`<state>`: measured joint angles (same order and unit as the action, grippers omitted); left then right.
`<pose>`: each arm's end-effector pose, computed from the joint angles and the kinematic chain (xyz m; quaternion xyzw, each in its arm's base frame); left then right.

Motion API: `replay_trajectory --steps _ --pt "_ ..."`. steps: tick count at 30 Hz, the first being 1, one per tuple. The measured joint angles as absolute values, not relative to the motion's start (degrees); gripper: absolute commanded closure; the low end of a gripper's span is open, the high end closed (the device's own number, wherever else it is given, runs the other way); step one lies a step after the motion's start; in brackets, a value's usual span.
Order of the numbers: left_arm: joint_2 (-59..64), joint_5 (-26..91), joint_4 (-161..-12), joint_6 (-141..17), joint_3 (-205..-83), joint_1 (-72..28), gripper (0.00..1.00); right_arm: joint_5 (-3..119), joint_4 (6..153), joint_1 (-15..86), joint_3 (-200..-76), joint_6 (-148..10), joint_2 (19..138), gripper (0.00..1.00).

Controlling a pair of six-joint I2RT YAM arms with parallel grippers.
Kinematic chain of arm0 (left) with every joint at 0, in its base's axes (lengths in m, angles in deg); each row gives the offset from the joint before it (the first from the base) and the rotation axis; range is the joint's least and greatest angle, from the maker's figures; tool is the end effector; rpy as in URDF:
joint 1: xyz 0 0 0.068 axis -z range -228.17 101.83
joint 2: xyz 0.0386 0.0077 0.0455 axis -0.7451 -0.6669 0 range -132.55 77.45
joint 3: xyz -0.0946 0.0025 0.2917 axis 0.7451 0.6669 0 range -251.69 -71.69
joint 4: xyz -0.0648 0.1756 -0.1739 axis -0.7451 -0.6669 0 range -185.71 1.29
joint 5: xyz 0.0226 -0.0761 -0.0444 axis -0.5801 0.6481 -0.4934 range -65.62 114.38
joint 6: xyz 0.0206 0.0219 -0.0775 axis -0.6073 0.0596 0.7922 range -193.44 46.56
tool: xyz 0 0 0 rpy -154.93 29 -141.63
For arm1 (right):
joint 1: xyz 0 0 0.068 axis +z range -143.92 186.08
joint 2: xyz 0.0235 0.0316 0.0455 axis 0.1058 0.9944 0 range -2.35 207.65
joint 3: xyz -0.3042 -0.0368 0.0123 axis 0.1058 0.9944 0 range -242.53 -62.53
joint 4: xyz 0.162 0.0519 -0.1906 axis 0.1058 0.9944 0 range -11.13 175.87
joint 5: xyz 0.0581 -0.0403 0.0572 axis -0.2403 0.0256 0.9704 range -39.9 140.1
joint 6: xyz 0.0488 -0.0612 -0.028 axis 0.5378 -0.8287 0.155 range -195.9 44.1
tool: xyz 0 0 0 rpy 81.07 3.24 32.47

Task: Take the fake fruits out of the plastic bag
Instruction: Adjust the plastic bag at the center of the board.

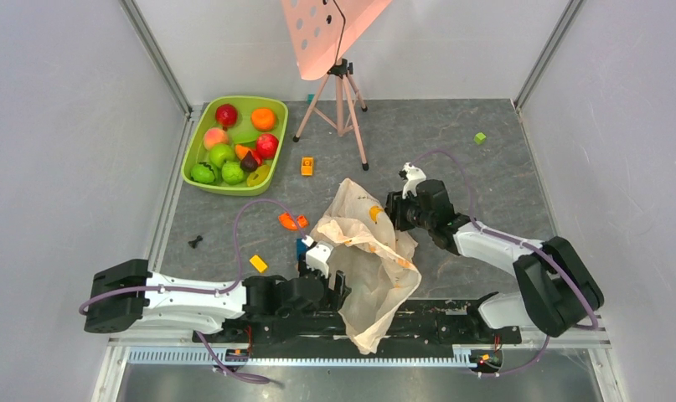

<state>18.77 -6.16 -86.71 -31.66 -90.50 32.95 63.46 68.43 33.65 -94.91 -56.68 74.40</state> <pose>0.0664 -0.1861 0.1781 0.1828 0.8550 -0.2592 0.4104 0.2441 0.1464 0.1997 -0.1184 0.8704 0.2796 0.3876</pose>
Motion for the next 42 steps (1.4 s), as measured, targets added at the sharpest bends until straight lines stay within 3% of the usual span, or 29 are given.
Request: replay_trajectory --steps 4,13,25,31,42 --pt "18.2 -6.2 -86.0 -31.5 -89.9 33.0 0.13 61.8 65.3 35.6 -94.7 -56.2 77.5 0.60" --pt "16.8 -6.2 -85.0 -31.4 -89.1 33.0 0.12 61.3 58.3 39.9 -89.3 -54.6 78.1 0.99" --pt "13.9 -6.2 -83.5 -30.7 -88.8 33.0 0.12 73.6 51.5 44.7 -78.6 -50.4 64.8 1.00" --pt "14.4 -5.9 -83.3 -30.5 -88.7 33.0 0.04 76.5 51.1 44.7 -79.7 -48.9 56.2 1.00" --pt "28.1 -4.9 -83.9 -29.9 -86.1 33.0 0.00 75.8 56.4 44.7 -86.2 -50.4 52.2 1.00"
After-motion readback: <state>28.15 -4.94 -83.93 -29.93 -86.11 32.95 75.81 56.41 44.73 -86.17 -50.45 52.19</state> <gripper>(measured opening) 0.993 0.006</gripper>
